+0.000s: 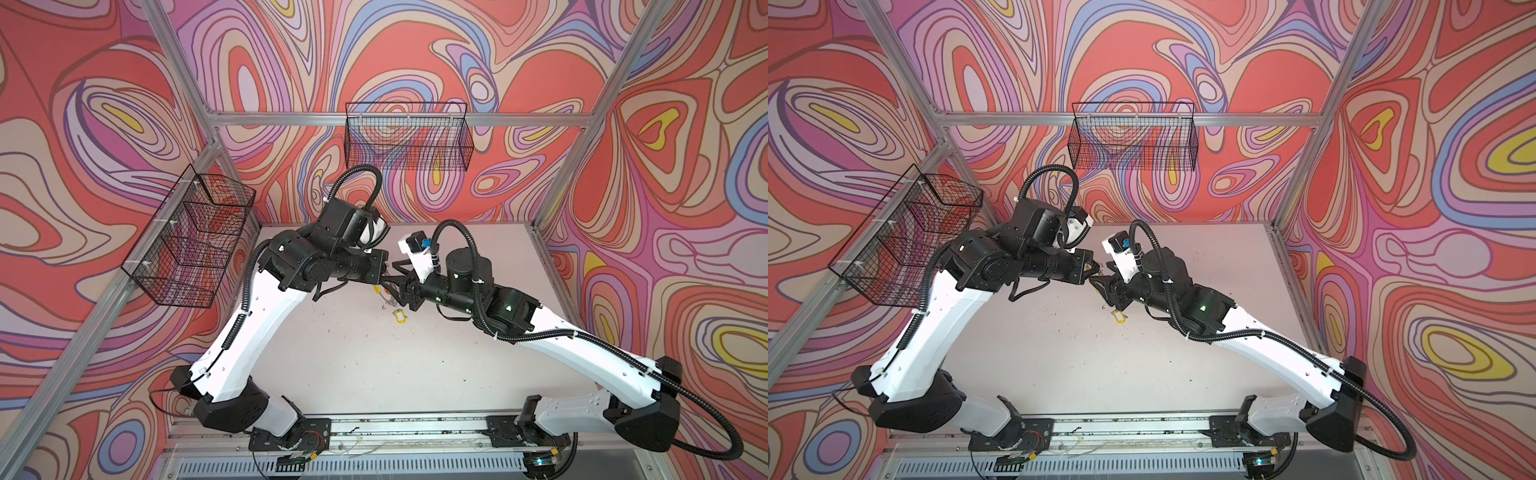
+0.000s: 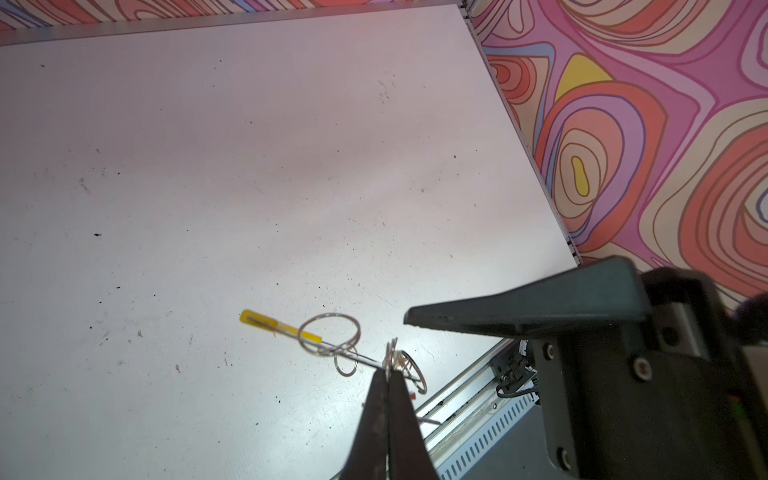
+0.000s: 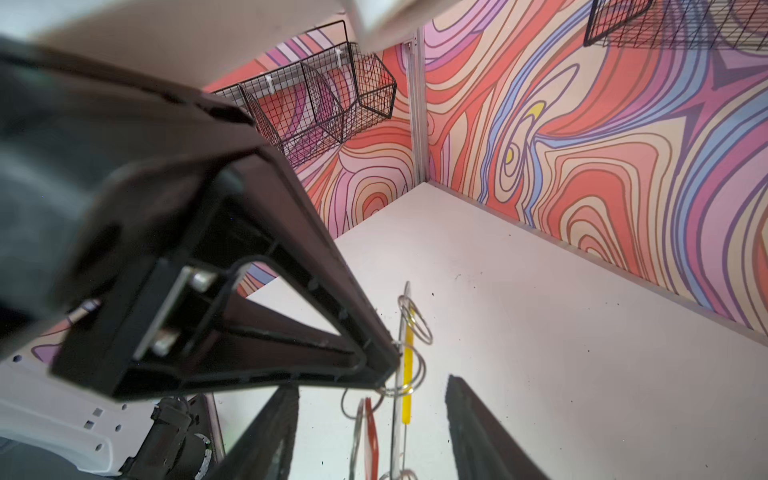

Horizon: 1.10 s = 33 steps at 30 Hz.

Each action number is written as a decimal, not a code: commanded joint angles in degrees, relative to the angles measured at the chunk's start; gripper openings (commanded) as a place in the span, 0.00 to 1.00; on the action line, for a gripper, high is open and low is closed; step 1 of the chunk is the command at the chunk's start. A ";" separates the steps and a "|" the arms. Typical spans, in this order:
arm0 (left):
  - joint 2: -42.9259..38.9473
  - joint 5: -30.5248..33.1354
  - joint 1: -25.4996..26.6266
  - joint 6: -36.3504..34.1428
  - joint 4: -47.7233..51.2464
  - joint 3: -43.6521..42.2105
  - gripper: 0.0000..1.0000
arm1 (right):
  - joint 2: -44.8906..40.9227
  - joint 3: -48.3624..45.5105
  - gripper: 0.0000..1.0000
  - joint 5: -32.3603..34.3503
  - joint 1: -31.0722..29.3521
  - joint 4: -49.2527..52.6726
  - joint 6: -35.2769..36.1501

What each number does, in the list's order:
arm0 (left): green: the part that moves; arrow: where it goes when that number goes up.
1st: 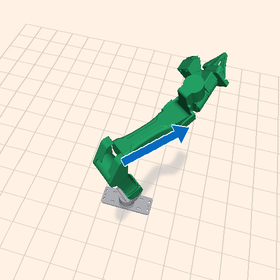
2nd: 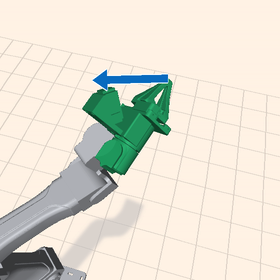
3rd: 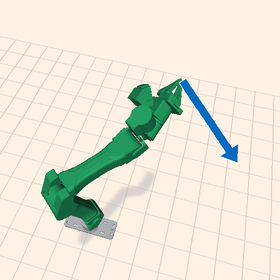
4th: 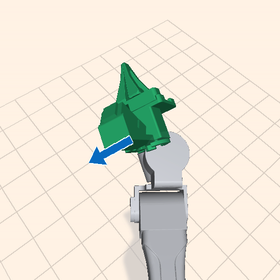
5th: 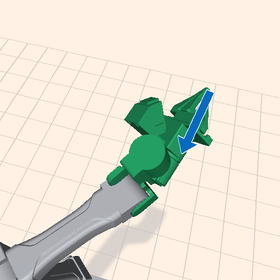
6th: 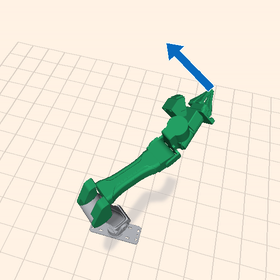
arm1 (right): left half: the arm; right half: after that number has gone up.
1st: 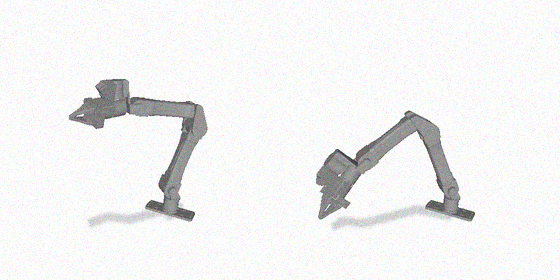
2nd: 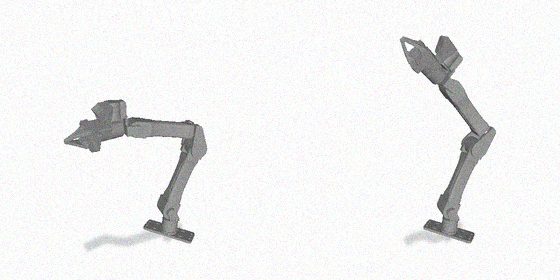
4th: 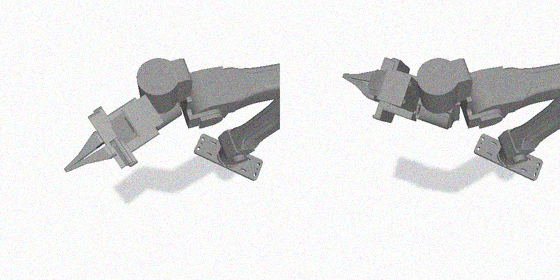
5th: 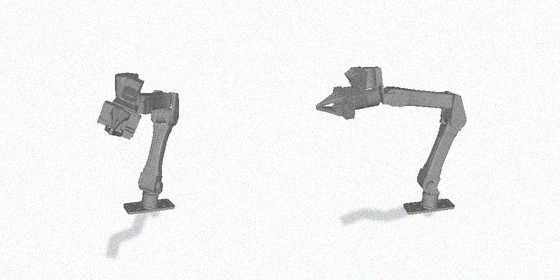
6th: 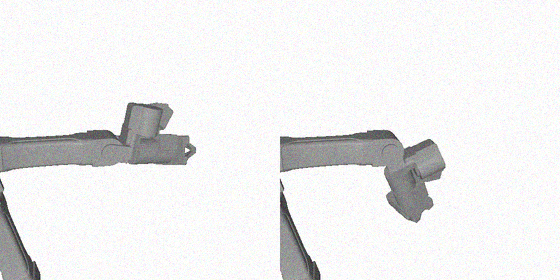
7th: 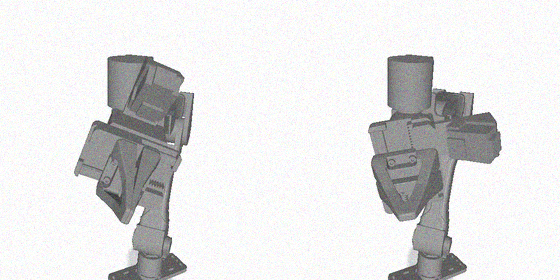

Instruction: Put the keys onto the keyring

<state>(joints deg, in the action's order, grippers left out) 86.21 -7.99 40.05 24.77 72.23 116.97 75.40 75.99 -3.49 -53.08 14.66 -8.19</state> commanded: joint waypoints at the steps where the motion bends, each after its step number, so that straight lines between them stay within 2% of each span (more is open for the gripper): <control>1: 0.43 0.92 1.05 0.71 3.67 3.18 0.00 | 1.02 0.48 0.60 0.40 -0.18 -1.85 0.83; 4: 1.17 1.25 1.78 0.80 4.87 4.20 0.00 | 1.24 0.39 0.57 1.16 -0.09 -2.69 0.93; 10: 0.86 2.75 2.40 1.07 6.39 4.11 0.00 | -0.07 -1.21 0.41 3.38 1.95 -1.96 -2.27; 20: 0.83 1.92 2.40 -0.80 7.12 4.80 0.00 | -1.74 -4.03 0.24 -3.29 3.67 -0.50 -2.91; 22: 1.85 1.92 2.40 -1.37 9.00 6.55 0.00 | -2.13 -4.51 0.26 -5.60 3.67 -1.09 -2.56; 27: 3.74 1.46 2.40 -2.44 12.50 9.52 0.00 | -2.82 -4.59 0.48 -10.96 3.67 -0.61 0.01; 33: 6.27 -1.20 2.40 -4.31 15.65 12.14 0.00 | -1.55 -3.65 0.56 -13.02 3.60 0.80 1.98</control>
<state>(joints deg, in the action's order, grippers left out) 91.37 -7.20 42.06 22.31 83.81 127.72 74.02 71.81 -14.35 -49.56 14.85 -8.01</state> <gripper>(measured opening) 0.047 0.549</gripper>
